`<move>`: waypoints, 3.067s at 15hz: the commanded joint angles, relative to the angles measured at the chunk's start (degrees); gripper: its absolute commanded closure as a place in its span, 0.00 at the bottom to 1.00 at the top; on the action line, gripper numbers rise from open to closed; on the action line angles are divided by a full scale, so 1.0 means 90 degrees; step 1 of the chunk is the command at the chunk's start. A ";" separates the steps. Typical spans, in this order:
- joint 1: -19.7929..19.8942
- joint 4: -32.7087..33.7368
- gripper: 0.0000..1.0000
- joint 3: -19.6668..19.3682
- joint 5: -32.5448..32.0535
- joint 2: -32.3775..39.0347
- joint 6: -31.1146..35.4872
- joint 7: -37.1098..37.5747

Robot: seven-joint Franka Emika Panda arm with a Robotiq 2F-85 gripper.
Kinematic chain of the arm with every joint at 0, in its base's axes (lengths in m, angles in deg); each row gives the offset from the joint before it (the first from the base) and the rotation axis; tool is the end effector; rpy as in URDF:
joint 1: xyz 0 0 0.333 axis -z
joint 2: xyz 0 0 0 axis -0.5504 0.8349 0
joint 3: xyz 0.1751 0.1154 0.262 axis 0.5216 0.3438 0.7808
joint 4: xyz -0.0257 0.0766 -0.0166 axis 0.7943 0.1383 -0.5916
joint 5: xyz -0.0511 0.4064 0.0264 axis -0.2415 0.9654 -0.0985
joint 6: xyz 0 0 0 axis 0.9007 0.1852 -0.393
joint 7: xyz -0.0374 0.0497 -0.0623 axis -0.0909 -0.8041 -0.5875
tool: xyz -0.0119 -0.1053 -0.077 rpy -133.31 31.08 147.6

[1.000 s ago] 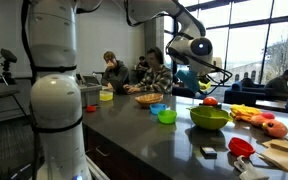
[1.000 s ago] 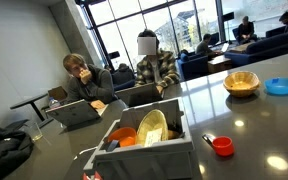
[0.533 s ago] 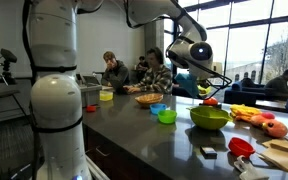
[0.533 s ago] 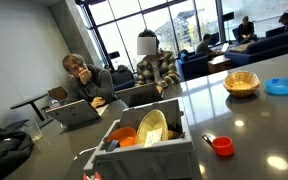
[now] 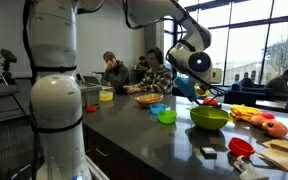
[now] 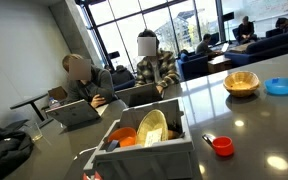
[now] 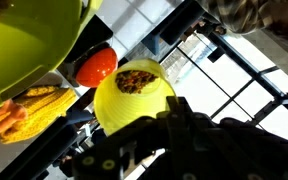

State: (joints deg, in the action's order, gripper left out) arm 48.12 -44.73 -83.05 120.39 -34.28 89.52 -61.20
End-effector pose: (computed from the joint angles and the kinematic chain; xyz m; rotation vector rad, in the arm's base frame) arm 0.5358 -0.2354 0.3592 -2.0738 0.5481 -1.2777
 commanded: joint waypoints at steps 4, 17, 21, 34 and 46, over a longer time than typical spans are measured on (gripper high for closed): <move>-0.0041 -0.0183 0.99 -0.0152 0.0413 -0.0069 -0.0615 -0.0403; -0.0002 -0.0157 0.99 -0.0284 0.0810 -0.0057 -0.1245 -0.0385; 0.0049 -0.0315 0.99 -0.0342 0.0979 0.0001 -0.1383 -0.0538; 0.0184 -0.0913 0.99 -0.0616 0.1910 0.0254 -0.2415 -0.1226; 0.0162 -0.0855 0.99 -0.0619 0.2383 0.0266 -0.3066 -0.1539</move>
State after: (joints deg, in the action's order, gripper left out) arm 49.49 -51.69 -88.26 139.83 -31.38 63.77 -73.29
